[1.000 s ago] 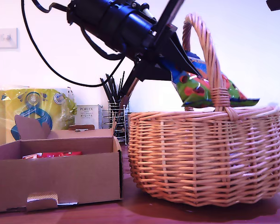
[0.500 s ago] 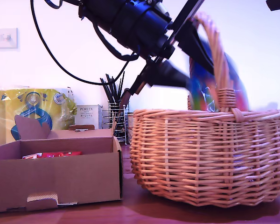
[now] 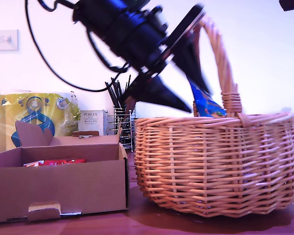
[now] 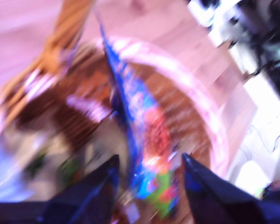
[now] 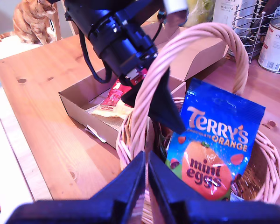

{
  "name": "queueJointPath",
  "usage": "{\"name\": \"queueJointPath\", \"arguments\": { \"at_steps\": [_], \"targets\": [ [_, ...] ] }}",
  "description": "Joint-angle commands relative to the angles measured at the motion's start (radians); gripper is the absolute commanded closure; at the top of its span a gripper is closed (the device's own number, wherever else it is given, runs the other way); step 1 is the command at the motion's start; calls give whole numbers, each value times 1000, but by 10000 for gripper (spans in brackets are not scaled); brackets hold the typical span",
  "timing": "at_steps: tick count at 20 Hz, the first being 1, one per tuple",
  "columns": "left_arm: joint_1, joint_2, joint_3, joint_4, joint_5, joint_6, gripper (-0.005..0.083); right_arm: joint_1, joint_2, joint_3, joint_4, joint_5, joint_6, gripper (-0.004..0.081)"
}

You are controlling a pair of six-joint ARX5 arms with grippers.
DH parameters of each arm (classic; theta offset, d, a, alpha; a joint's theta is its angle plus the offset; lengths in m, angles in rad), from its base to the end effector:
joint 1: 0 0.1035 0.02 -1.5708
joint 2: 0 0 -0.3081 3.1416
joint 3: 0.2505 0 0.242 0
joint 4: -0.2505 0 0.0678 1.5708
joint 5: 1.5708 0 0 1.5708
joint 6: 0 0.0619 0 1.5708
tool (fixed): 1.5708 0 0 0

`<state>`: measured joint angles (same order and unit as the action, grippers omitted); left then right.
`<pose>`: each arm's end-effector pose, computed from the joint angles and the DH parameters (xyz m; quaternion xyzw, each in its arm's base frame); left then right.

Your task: Move the bags of Easter eggs from the cardboard box on the left into the woven basket on the right side.

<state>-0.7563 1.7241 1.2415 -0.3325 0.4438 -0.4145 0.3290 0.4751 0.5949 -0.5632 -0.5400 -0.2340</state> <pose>0.2635 -0.2852 0.2623 -0.0956 0.4898 -0.4268 0.7542 0.0662 0.0562 0.2801 -0.0803 0.1692 0.4334 0.8815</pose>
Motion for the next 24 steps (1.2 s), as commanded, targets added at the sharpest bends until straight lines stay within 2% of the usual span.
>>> {"name": "queueJointPath", "arguments": {
  "at_steps": [1, 4, 8, 10, 13, 15, 17, 19, 21, 24],
  "targets": [
    [29, 5, -10, -27, 3, 30, 520, 5, 0, 8, 4, -2, 0, 782],
    [73, -45, -10, -74, 2, 87, 527, 5, 0, 8, 4, -2, 0, 782],
    [134, -127, -10, -164, -6, 149, 600, 5, 0, 8, 4, -1, 0, 782],
    [163, -163, -10, -246, -56, 229, 671, 5, 0, 8, 4, -1, 0, 782],
    [208, -197, -11, -384, -190, 346, 749, 5, 0, 8, 4, 0, 0, 782],
    [227, -220, -15, -426, -277, 436, 797, 5, 0, 8, 4, 0, 0, 782],
    [232, -275, -52, -378, -323, 450, 798, 5, 0, 8, 4, 0, 0, 782],
    [237, -367, -138, -296, -321, 459, 798, 5, 0, 8, 4, 0, 0, 782],
    [254, -466, -249, -233, -320, 522, 798, 5, 0, 8, 5, 0, 0, 782],
    [330, -602, -430, -128, -211, 640, 798, 5, 0, 8, 4, 0, 0, 782]
  ]
}}
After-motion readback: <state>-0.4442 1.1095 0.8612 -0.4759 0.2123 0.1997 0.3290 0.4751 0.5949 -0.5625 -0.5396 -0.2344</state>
